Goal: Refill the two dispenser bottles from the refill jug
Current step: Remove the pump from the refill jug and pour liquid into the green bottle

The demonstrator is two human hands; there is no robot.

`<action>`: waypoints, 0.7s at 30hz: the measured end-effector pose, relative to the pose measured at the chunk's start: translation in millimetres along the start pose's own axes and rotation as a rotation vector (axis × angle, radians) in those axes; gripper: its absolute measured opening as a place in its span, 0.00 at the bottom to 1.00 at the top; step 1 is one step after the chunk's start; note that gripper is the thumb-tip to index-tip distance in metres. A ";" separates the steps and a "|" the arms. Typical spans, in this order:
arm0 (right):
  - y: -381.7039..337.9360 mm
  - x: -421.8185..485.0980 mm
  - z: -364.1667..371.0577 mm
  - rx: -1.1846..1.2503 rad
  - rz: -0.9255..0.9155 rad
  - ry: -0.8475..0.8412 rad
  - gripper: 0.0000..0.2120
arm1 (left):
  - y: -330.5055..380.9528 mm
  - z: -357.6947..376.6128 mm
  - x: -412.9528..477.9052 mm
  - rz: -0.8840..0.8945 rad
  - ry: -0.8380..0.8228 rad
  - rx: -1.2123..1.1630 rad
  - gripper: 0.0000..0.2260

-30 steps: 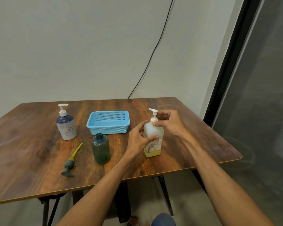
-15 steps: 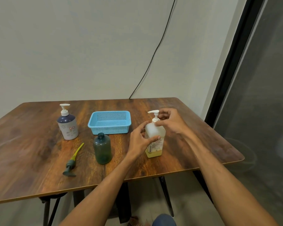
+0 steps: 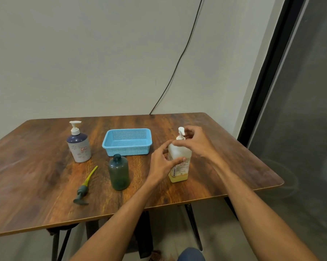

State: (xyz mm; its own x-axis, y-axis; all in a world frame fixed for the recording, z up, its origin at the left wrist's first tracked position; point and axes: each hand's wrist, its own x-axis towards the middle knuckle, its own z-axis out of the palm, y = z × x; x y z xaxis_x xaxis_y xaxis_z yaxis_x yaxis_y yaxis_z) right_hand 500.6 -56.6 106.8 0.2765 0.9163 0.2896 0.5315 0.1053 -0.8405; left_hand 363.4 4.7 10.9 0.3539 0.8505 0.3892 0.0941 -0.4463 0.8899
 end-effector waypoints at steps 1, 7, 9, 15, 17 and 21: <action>0.1 0.3 6.6 -0.087 -0.010 0.058 0.18 | 0.0 0.3 0.0 0.001 0.002 -0.003 0.38; -3.1 0.7 10.6 -0.113 0.016 0.157 0.11 | 0.1 -0.4 -0.7 -0.001 -0.004 -0.004 0.38; -1.6 -0.1 0.0 0.063 0.055 0.065 0.14 | -0.7 -0.1 -0.7 -0.005 -0.005 0.005 0.41; 0.2 -5.3 7.2 0.056 0.065 0.100 0.26 | 0.9 0.6 -1.2 0.006 -0.006 -0.011 0.37; -1.0 -4.1 12.8 0.017 0.059 0.191 0.21 | 3.1 -0.1 -2.1 0.006 -0.006 -0.018 0.35; 5.9 2.6 5.1 0.175 0.107 0.119 0.17 | 2.5 -0.3 -2.5 0.000 -0.002 -0.006 0.38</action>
State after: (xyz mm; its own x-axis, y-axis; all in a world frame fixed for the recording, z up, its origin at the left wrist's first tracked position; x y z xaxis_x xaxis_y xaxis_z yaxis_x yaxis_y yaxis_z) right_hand 500.4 -51.6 100.2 0.4218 0.8750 0.2376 0.3500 0.0846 -0.9329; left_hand 362.5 1.5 12.3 0.3556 0.8501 0.3885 0.0881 -0.4443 0.8915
